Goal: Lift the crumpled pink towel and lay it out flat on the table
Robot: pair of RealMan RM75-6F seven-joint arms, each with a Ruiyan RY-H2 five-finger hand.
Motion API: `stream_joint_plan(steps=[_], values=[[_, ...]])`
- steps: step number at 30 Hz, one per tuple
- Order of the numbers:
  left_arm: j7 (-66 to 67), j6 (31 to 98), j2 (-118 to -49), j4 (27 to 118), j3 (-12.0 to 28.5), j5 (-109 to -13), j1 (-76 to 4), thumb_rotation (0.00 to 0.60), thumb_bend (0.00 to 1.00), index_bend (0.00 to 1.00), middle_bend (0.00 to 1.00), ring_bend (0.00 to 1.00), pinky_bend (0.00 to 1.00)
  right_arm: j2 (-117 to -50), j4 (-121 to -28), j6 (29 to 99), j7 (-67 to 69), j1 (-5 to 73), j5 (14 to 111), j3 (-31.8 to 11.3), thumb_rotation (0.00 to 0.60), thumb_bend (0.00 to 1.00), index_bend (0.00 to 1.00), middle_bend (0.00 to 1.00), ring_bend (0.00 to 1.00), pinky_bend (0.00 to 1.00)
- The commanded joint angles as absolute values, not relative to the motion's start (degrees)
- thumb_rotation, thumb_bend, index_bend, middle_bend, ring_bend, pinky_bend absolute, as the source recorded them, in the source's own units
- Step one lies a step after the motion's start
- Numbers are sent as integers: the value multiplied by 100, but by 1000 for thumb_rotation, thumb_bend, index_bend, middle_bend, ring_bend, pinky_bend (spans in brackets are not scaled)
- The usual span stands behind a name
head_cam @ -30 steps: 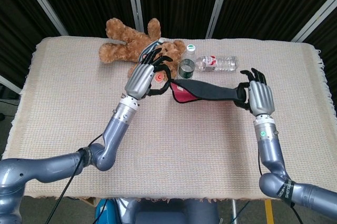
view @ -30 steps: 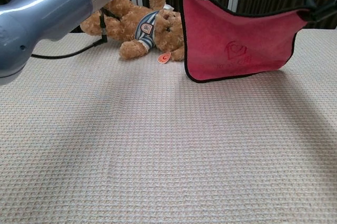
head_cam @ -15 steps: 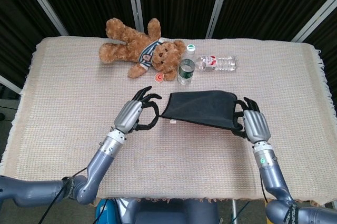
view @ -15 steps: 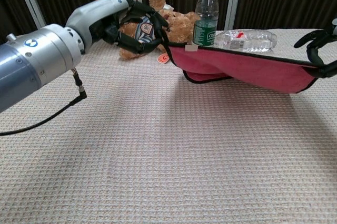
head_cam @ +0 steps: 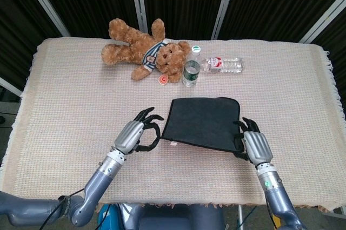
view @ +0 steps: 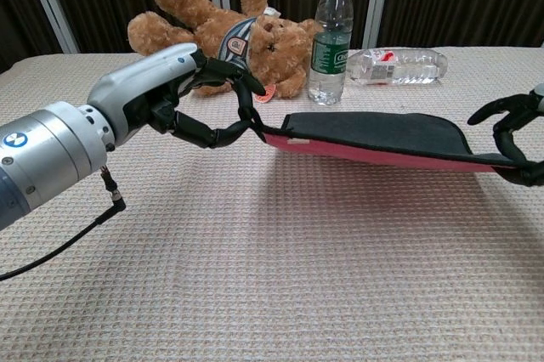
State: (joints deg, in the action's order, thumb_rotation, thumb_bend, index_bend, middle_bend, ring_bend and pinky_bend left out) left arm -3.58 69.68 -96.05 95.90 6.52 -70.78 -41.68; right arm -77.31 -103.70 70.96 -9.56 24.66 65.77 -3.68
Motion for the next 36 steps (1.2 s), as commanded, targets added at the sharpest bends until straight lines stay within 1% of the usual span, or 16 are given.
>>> stream_joint_plan(steps=[1, 6, 22, 30, 36], values=[[-390, 6988, -9615, 9624, 573, -7163, -4075, 600, 495, 629, 228, 0, 0, -7772, -10378, 7121, -959, 2397, 6669, -298, 600, 497, 761, 205, 11, 0], [-451, 7030, -9575, 9707, 428, -7371, -3904, 600, 495, 630, 227, 0, 0, -7805, -10379, 7212, -912, 2257, 6881, -192, 600, 497, 761, 205, 11, 0], [-423, 7148, -9438, 10032, 136, -7895, -3475, 600, 495, 632, 228, 0, 0, -7744, -10460, 7449, -848, 1842, 7438, 93, 600, 497, 761, 205, 11, 0], [-487, 7192, -9283, 10070, -56, -8158, -3267, 600, 495, 633, 228, 0, 0, -7891, -10330, 7476, -876, 1661, 7635, 254, 600, 496, 761, 205, 11, 0], [-511, 7135, -9218, 10091, -83, -8237, -3179, 600, 495, 633, 228, 0, 0, -7973, -10260, 7443, -910, 1582, 7704, 286, 600, 497, 761, 206, 11, 0]])
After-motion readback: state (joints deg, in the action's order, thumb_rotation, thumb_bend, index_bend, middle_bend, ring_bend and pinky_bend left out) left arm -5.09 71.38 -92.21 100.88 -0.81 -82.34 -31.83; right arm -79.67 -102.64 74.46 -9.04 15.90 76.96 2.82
